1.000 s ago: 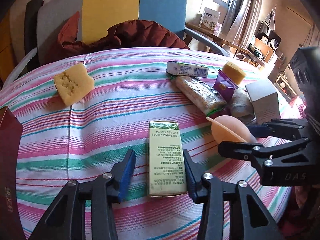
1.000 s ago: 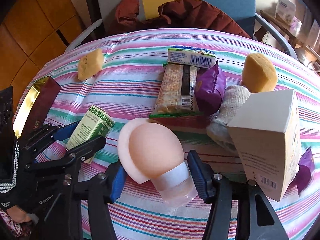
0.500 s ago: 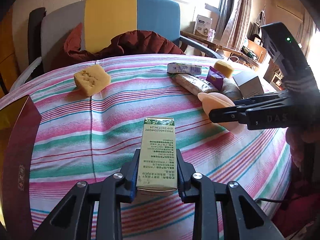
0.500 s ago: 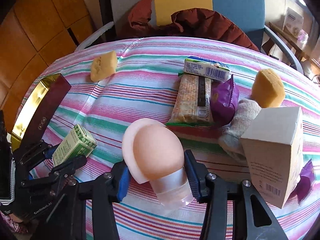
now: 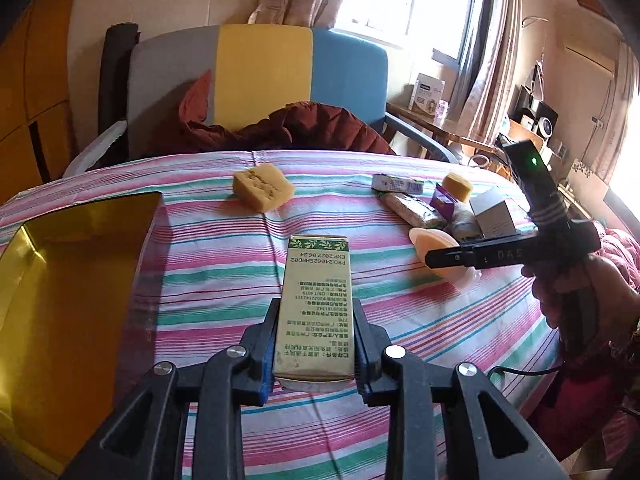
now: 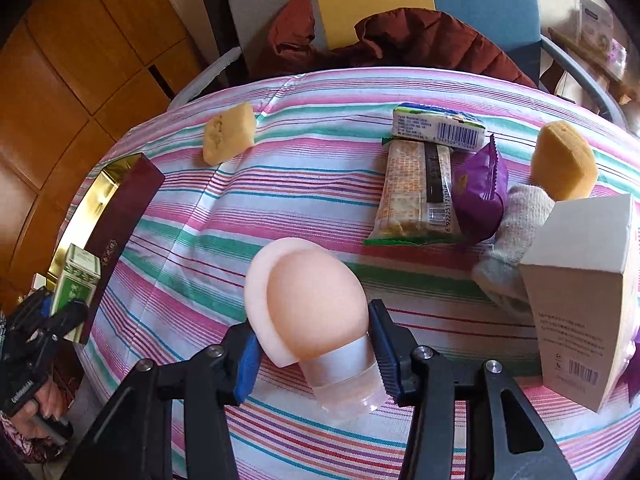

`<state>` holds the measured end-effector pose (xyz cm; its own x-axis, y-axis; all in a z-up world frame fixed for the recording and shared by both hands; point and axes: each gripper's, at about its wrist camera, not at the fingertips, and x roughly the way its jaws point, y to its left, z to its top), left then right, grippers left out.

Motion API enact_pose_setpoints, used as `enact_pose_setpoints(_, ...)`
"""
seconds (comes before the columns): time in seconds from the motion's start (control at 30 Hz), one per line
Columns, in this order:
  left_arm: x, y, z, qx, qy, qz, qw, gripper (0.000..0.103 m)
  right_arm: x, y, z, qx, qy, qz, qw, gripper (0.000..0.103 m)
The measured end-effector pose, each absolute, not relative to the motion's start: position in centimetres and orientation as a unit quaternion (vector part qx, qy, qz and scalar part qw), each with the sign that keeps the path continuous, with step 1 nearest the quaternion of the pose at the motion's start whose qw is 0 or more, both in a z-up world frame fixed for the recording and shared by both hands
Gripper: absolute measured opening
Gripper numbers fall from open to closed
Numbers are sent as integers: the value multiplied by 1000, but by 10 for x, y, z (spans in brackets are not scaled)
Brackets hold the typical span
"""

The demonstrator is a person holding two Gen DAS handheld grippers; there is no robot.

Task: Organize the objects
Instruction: 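Carry the medicine box and bottle over the gold tray with both grippers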

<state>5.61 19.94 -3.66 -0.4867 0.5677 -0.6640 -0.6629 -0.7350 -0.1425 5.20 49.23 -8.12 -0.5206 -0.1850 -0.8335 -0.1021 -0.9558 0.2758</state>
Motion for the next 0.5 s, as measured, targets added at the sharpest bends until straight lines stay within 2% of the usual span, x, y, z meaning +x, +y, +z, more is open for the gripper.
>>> enact_pose_setpoints(0.3, 20, 132, -26, -365, 24, 888, 279, 30, 53, 490, -81, 482, -151, -863, 23, 50)
enact_pose_setpoints(0.5, -10, 87, -37, -396, 9, 894, 210, 30, 58, 468, -75, 458, -172, -870, 67, 50)
